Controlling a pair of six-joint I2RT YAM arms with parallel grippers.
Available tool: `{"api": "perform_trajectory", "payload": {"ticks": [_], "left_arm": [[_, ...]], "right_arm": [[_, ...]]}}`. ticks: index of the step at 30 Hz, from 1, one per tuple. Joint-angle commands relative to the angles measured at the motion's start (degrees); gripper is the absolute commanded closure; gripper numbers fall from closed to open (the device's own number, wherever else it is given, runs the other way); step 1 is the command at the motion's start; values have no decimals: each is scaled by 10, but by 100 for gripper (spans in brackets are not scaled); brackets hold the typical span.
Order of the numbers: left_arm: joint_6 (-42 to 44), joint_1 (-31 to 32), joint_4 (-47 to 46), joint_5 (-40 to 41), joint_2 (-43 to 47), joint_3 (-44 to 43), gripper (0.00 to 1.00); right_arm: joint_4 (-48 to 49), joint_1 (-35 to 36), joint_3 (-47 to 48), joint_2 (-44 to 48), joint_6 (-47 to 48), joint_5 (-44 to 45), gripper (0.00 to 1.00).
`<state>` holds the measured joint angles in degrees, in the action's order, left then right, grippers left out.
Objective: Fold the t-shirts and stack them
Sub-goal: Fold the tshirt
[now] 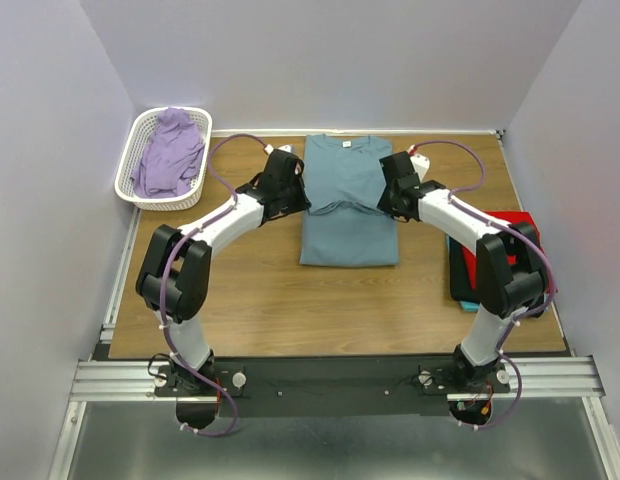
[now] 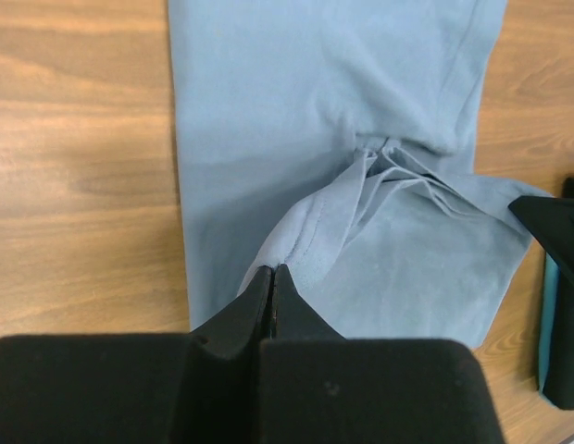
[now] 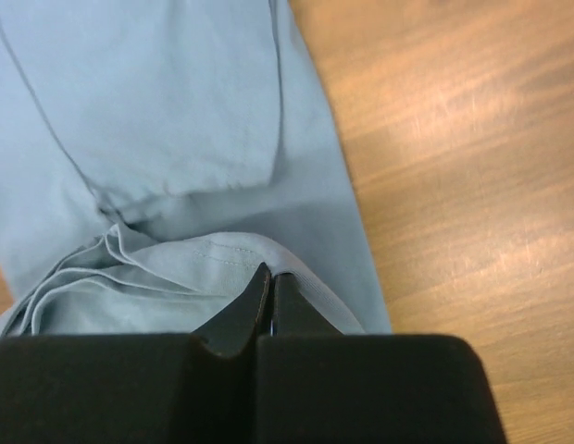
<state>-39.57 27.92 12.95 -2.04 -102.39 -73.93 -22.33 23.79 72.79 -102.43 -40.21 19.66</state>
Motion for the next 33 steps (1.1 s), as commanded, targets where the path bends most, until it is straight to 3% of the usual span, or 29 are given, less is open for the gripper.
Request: {"api": "perform_trajectory", "payload": {"ticks": [1,4,6,7,8,10,11,14,18,25,33], "left_arm": [[16,-16,1,8,-19,-38,100],[30,-26,-4,3,-39,-60,100],[47,-33,-14,-9,-64,-80,100],[50,-37,-9,-9,-76,-89,95],[53,-43,-2,-21,-97,-96,82],[57,-59,-6,-43,-111,-107,61],[61,-63,-5,-54,-115,-108,47],[64,-75,-9,-53,-90,-98,38],[57,-79,-10,-47,-55,-78,39],[28,-40,-33,-77,-22,-29,72],[14,45,-50,-82,-45,-2,84]], "right_arm": [[13,-17,43,-17,14,-8,100],[14,-29,57,-40,19,-22,99],[14,-37,69,-59,21,-30,90],[15,-39,74,-65,28,-34,83],[15,-40,82,-82,31,-37,66],[15,-48,103,-92,40,-52,55],[15,-52,106,-92,41,-58,47],[15,-57,104,-75,44,-66,35],[15,-57,75,-37,40,-80,32],[26,-1,-25,30,8,-104,35],[51,12,-135,73,-18,-106,48]]}}
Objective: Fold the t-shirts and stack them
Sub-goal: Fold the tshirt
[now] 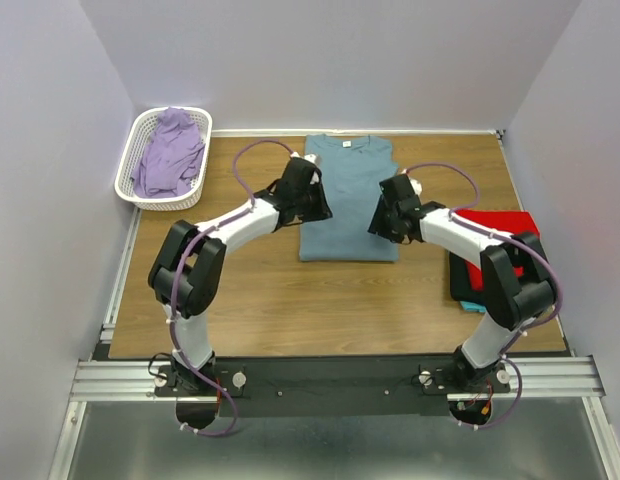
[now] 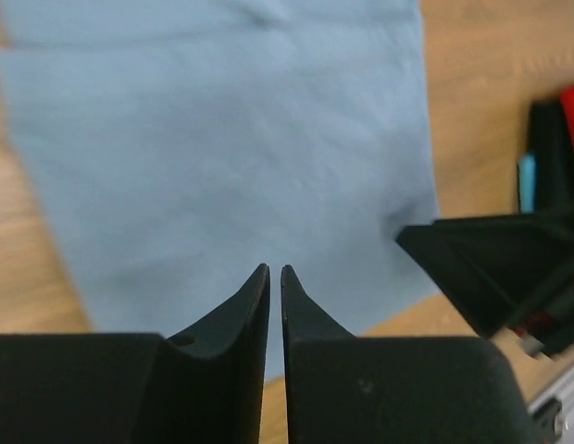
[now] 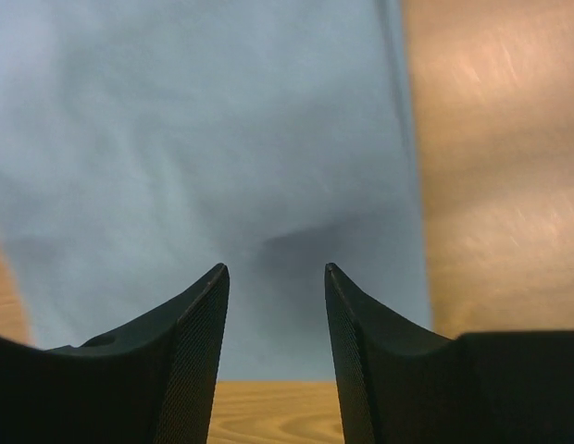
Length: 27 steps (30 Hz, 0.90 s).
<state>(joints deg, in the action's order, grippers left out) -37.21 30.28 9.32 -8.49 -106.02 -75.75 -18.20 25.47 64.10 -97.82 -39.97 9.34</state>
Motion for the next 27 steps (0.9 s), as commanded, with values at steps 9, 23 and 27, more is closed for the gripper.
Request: {"api": "perform_trajectory", "payload": {"ticks": [9,23,27], "left_arm": [[-29,50,-66,-30,-25,122,85],[-23,42,-51,-19,26,118,85],[-22,31,-40,-6,27,94,85]], "right_arm": [[40,-4,-185,75,-48,-5,52],[15,-4,-156,151,-13,-20,52],[7,-3,-79,111,14,-26,51]]}}
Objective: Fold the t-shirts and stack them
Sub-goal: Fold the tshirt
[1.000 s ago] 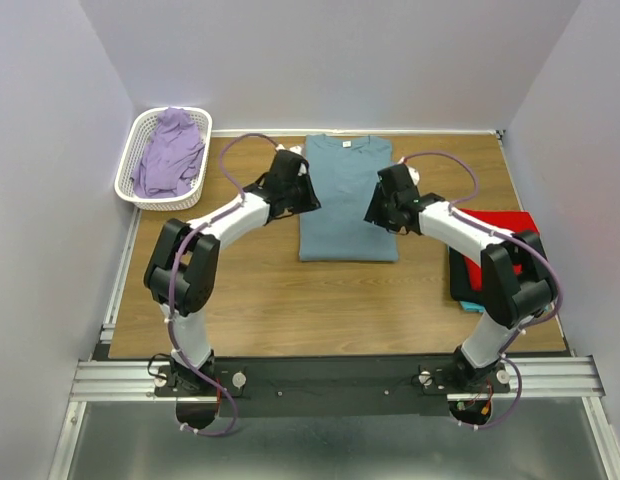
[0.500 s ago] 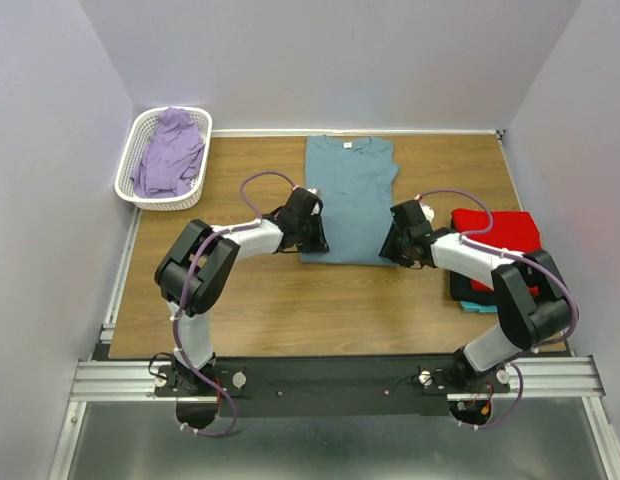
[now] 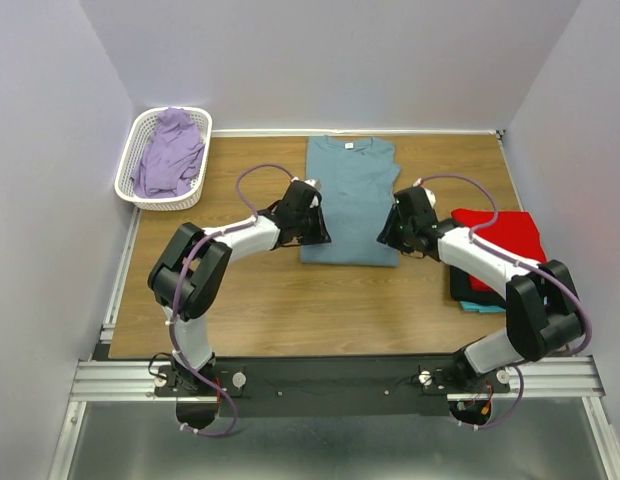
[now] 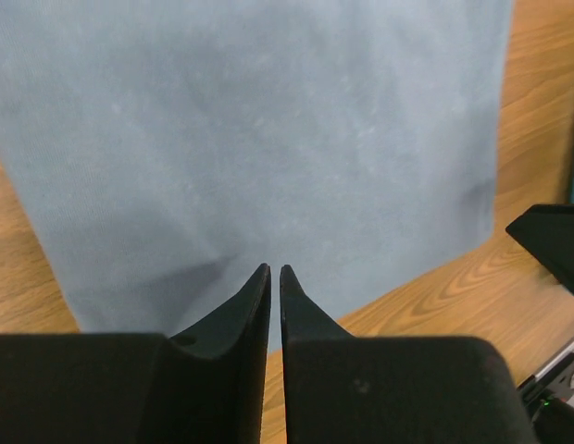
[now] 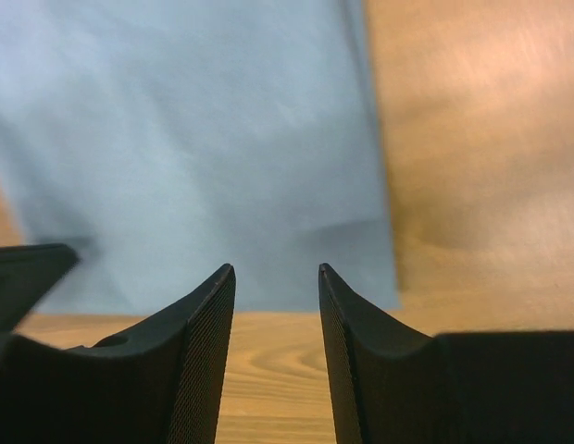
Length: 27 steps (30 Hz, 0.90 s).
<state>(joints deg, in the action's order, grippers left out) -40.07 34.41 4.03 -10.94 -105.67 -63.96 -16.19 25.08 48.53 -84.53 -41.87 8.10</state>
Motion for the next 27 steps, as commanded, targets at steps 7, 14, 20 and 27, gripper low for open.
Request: {"api": "perform_trajectory", "payload": {"ticks": [7,14,20,27], "left_arm": [[1,-46,32,15,30,-63,85],[17,-102,51,25,105,-24,85],[28,-127,61,19,146,-5,85],[27,-128,61,15,172,12,85]], "right_arm": [[-18,30,262,-184,78,38,49],[-32,37,369,-314,100,69,48],[-33,44,403,-406,115,79,48],[-47,83,362,-406,125,111,43]]}}
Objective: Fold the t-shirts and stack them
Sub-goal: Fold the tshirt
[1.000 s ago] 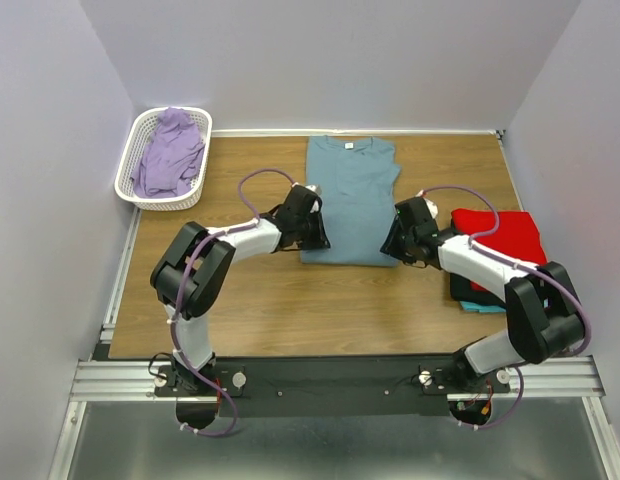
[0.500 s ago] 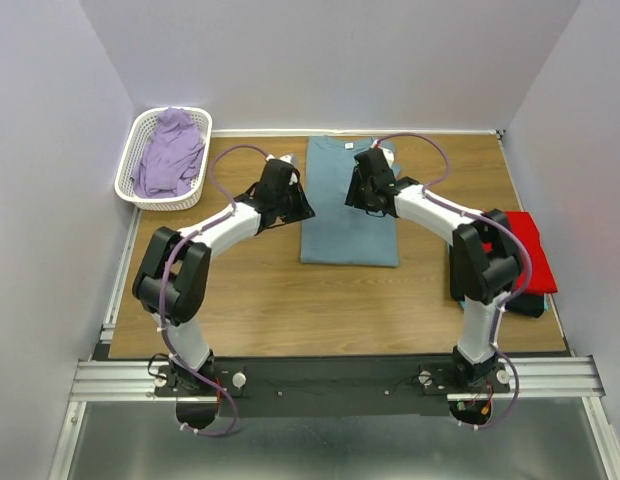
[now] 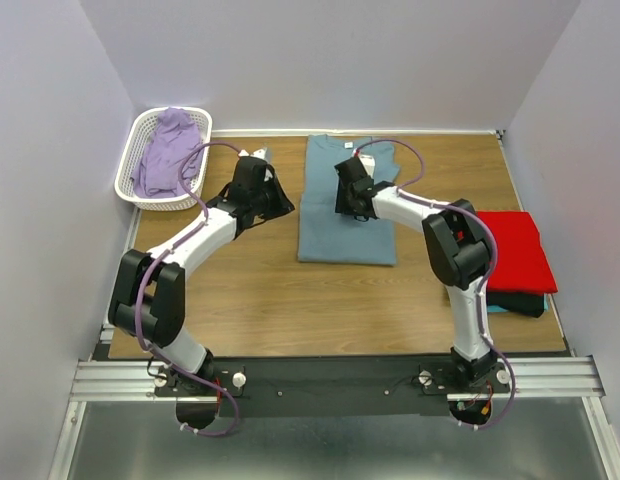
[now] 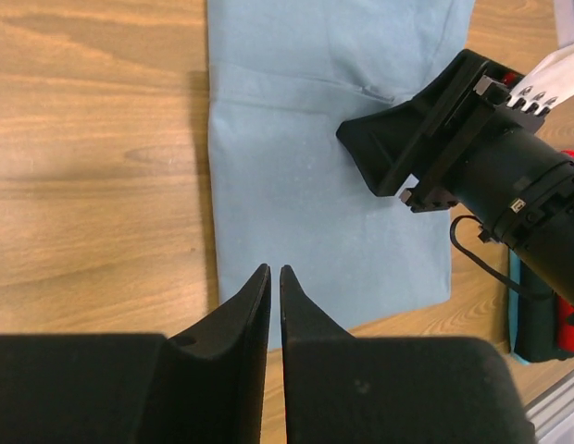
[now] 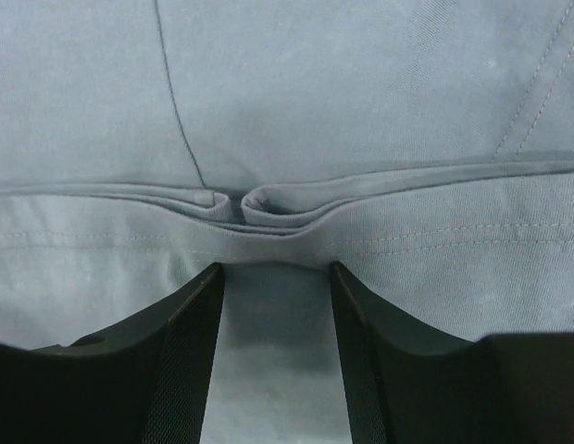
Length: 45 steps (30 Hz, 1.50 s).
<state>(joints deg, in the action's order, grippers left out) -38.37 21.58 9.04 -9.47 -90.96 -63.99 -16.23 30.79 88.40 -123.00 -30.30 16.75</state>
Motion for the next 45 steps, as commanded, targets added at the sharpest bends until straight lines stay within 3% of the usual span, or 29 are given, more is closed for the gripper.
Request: {"api": "perform_trajectory", "payload": {"ticks": [1,20,27,30,33,38,40,41,45], "left_arm": [[10,0,11,2,29,17,85],[0,-3,-9,-27,91,112,85],[-4,-1,-27,-41,90,148,85],[3,-1,-29,-49,89,149,85],[10,-1,-29,-53,90,148,85],[26,-1,-28,-65,91,149,85],[31,-1,-28,-68,95,147,85],[32,-1,-29,-70,97,146,85],[38,-1,-27,-72,105,142,85]], "right_arm": [[-49,33,-46,-15,6,27,43],[5,139,-348,172,-36,-55,42],[15,132,-358,207,-12,-56,36],[15,114,-336,236,-40,-52,33],[12,53,-331,287,-65,-60,32],[12,-95,-329,326,-79,-72,33],[13,-136,-319,316,-83,-76,36],[14,-149,-311,299,-85,-80,43],[28,-194,-294,244,-88,-106,47]]}}
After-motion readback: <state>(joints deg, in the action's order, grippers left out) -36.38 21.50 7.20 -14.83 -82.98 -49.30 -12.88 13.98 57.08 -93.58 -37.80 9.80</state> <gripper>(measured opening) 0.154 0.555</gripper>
